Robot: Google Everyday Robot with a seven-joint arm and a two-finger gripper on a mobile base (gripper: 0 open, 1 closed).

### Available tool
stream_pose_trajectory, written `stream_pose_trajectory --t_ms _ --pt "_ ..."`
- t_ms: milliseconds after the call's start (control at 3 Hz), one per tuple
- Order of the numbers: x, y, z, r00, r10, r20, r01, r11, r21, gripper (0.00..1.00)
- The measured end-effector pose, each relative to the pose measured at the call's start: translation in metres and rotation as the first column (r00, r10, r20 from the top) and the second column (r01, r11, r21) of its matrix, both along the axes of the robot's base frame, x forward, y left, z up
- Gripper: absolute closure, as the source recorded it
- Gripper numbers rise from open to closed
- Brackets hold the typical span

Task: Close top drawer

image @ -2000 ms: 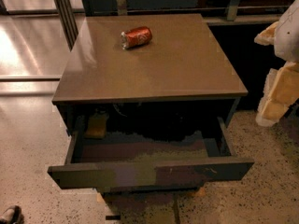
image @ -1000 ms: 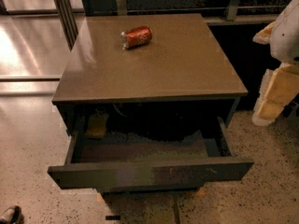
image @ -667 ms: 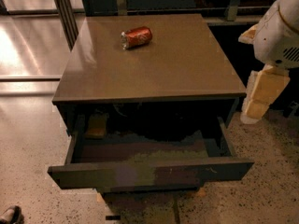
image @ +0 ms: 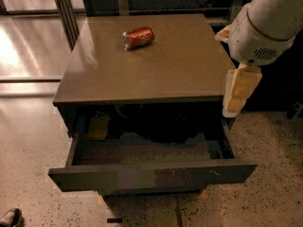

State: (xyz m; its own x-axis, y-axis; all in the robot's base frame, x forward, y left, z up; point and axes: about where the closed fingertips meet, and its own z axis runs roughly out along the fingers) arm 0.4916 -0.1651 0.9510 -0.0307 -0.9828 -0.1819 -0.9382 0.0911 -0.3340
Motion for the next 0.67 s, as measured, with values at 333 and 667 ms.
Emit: stream_pose_trajectory --t_ms 333,667 --pt "0.02 0.022 -0.008 0.9975 0.069 0.013 -0.069 0.998 0.007 0.0" --pt "0.039 0.043 -0.012 0.991 0.13 0.029 -0.131 0.991 0.009 0.0"
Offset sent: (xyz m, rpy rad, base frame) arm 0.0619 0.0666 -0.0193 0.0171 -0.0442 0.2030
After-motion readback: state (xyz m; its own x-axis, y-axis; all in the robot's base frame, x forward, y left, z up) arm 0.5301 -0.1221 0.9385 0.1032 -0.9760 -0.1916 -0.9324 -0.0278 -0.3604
